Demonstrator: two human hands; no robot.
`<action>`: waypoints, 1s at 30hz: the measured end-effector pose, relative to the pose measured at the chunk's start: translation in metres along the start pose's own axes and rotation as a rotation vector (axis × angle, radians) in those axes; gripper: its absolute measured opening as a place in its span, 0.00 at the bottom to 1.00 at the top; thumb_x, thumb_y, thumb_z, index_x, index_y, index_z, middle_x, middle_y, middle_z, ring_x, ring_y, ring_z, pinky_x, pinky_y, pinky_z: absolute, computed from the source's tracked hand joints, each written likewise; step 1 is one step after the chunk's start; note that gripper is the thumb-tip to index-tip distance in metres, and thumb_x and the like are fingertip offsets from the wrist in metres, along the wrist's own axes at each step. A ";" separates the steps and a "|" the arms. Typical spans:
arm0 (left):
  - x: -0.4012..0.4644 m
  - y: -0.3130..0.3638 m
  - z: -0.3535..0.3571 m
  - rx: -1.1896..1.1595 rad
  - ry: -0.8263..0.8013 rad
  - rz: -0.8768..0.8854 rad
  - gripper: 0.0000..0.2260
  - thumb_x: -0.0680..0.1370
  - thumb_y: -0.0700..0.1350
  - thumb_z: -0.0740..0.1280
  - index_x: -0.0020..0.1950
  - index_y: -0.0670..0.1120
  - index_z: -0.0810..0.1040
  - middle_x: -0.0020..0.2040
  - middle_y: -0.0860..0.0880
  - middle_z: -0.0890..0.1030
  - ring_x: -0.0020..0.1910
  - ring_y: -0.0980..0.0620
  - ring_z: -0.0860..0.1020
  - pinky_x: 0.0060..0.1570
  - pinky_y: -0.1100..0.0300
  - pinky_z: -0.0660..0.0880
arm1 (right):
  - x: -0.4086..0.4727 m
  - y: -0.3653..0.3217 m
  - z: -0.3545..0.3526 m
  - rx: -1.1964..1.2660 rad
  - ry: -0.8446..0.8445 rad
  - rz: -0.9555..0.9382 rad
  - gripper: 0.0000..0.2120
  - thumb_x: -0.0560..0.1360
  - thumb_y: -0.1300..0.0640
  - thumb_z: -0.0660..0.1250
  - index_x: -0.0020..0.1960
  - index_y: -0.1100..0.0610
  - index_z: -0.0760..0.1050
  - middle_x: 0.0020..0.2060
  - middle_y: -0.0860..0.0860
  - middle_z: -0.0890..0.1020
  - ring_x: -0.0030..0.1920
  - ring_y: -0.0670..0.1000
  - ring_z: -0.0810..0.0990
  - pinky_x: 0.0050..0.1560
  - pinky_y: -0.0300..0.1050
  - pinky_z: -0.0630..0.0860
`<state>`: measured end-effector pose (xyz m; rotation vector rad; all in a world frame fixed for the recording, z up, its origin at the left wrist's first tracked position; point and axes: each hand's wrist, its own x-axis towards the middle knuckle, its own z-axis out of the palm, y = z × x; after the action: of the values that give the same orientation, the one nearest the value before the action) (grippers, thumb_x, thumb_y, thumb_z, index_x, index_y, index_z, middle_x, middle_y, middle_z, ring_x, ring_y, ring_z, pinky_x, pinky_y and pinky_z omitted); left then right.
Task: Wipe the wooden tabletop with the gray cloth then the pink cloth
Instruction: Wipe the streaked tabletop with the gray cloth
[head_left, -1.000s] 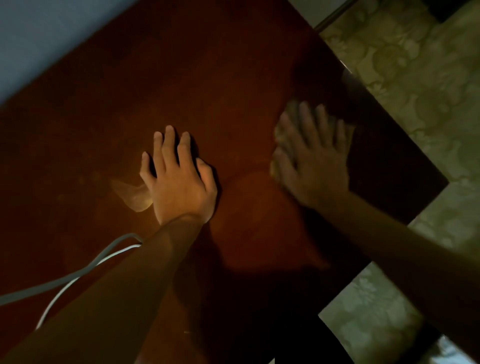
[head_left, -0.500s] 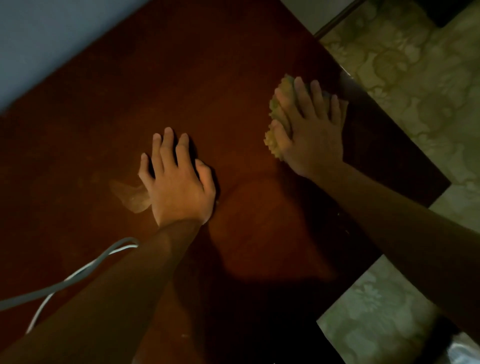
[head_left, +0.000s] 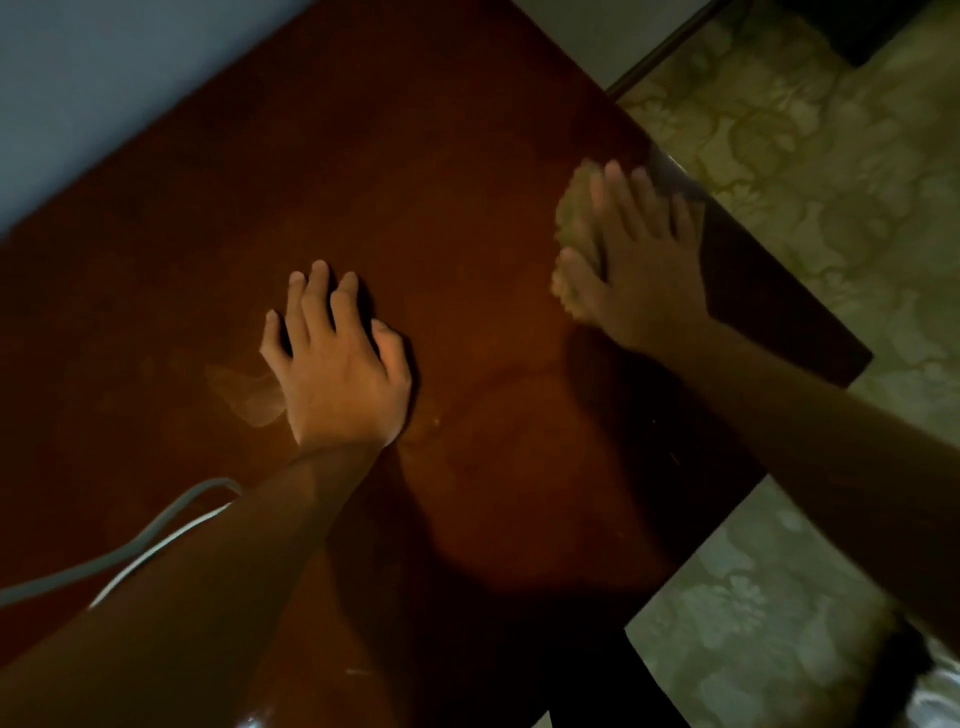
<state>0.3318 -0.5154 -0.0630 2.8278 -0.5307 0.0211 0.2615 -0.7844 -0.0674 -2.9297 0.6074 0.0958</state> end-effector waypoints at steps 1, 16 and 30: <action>0.000 0.001 0.000 -0.007 0.002 0.000 0.22 0.83 0.49 0.55 0.74 0.41 0.68 0.78 0.40 0.65 0.79 0.42 0.58 0.76 0.40 0.53 | 0.013 0.008 -0.003 -0.013 0.011 0.035 0.35 0.83 0.39 0.53 0.83 0.57 0.52 0.83 0.57 0.56 0.82 0.59 0.52 0.79 0.63 0.46; -0.071 0.103 0.035 -0.075 -0.120 0.267 0.22 0.84 0.51 0.54 0.77 0.46 0.67 0.80 0.43 0.62 0.81 0.44 0.55 0.77 0.39 0.51 | -0.038 0.029 0.000 -0.055 -0.038 -0.180 0.35 0.82 0.37 0.52 0.83 0.54 0.55 0.83 0.55 0.57 0.83 0.58 0.52 0.79 0.62 0.45; -0.075 0.105 0.045 0.026 -0.020 0.290 0.22 0.84 0.51 0.54 0.76 0.44 0.68 0.79 0.41 0.63 0.80 0.42 0.56 0.76 0.40 0.54 | -0.107 0.014 0.017 -0.018 0.029 -0.068 0.35 0.81 0.38 0.53 0.82 0.55 0.56 0.82 0.55 0.59 0.82 0.59 0.53 0.80 0.62 0.46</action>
<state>0.2230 -0.5945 -0.0848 2.7530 -0.9460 0.0562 0.1575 -0.7529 -0.0757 -2.9702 0.5128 0.0507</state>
